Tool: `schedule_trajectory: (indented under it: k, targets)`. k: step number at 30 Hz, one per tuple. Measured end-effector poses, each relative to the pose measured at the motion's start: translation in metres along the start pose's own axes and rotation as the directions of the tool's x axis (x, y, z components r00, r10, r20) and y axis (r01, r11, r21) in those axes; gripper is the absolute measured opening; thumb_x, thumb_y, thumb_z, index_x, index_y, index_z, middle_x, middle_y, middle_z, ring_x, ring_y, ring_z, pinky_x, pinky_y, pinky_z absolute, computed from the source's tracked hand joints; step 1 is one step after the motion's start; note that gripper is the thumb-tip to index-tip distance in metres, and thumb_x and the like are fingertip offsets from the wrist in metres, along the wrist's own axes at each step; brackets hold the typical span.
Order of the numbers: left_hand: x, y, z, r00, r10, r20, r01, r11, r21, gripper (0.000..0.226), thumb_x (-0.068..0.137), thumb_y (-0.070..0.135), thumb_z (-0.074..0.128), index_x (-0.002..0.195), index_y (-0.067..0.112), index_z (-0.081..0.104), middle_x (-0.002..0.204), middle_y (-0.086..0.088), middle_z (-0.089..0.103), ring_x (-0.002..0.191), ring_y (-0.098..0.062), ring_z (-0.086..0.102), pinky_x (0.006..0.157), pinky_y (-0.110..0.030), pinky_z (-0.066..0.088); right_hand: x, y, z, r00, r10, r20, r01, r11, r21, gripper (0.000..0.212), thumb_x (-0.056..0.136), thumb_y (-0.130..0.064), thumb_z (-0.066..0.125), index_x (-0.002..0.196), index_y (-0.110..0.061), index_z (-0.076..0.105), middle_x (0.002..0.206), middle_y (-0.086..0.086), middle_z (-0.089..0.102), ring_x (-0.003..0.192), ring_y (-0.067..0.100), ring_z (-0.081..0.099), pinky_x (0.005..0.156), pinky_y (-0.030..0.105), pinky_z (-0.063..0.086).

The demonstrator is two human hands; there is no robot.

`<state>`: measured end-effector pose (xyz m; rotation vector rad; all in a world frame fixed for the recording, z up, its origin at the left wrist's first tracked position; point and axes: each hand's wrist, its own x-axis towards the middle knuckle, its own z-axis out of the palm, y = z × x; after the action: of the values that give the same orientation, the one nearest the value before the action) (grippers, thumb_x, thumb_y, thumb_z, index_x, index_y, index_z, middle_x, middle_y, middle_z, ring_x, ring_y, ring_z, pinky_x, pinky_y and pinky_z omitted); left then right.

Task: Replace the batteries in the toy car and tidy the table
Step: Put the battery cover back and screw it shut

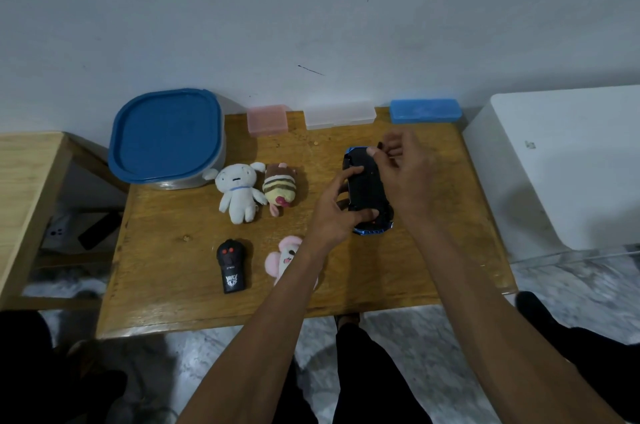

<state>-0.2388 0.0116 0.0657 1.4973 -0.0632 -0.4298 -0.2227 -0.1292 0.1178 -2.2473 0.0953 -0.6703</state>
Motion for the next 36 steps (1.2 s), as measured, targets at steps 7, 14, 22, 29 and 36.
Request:
schedule_trajectory:
  k: [7,14,22,29,36]
  targets:
    - [-0.001,0.003,0.001,1.0,0.003,0.007,-0.003,1.0,-0.017,0.076,0.074,-0.003,0.084,0.137,0.028,0.054,0.133,-0.008,0.059,0.115,-0.022,0.064,0.086,-0.031,0.06,-0.002,0.006,-0.004,0.999,0.031,-0.036,-0.029,0.999,0.046,0.014,0.094,-0.017,0.069,0.105,-0.009,0.066,0.097,-0.011,0.065,0.086,-0.002,0.064,0.076,0.012,0.053]
    - [-0.002,0.006,0.001,1.0,-0.011,0.005,0.011,0.999,-0.037,0.076,0.074,-0.002,0.084,0.135,0.032,0.054,0.132,-0.006,0.059,0.114,-0.028,0.065,0.091,-0.045,0.06,-0.002,0.007,-0.003,0.989,0.128,-0.07,-0.121,0.987,0.105,0.021,0.09,-0.02,0.075,0.104,-0.011,0.063,0.089,-0.017,0.06,0.079,-0.004,0.061,0.071,0.013,0.053]
    - [-0.001,0.008,0.004,1.0,-0.004,-0.011,0.004,0.999,-0.042,0.076,0.073,-0.003,0.085,0.135,0.029,0.055,0.13,-0.007,0.06,0.117,-0.028,0.064,0.092,-0.043,0.06,-0.003,0.008,-0.006,0.998,0.021,-0.062,-0.016,0.997,0.074,0.007,0.092,-0.01,0.071,0.096,-0.006,0.066,0.092,-0.011,0.066,0.081,-0.005,0.065,0.074,0.024,0.06]
    - [-0.002,0.011,0.005,1.0,0.0,0.012,0.001,0.999,-0.04,0.077,0.074,-0.005,0.083,0.138,0.023,0.052,0.13,-0.008,0.06,0.112,-0.015,0.064,0.085,-0.029,0.06,-0.001,0.006,-0.006,0.995,0.063,-0.081,-0.058,0.997,0.055,0.026,0.09,-0.026,0.076,0.105,-0.01,0.062,0.091,-0.011,0.06,0.077,0.005,0.061,0.069,0.015,0.053]
    - [0.0,0.011,0.006,1.0,-0.002,0.003,0.003,0.999,-0.053,0.077,0.073,-0.005,0.084,0.136,0.027,0.054,0.13,-0.01,0.06,0.114,-0.026,0.065,0.085,-0.032,0.061,0.0,0.011,-0.01,0.996,-0.053,-0.065,0.055,0.998,0.043,0.014,0.093,-0.013,0.07,0.104,-0.005,0.064,0.098,0.005,0.071,0.086,0.011,0.069,0.076,0.026,0.061]
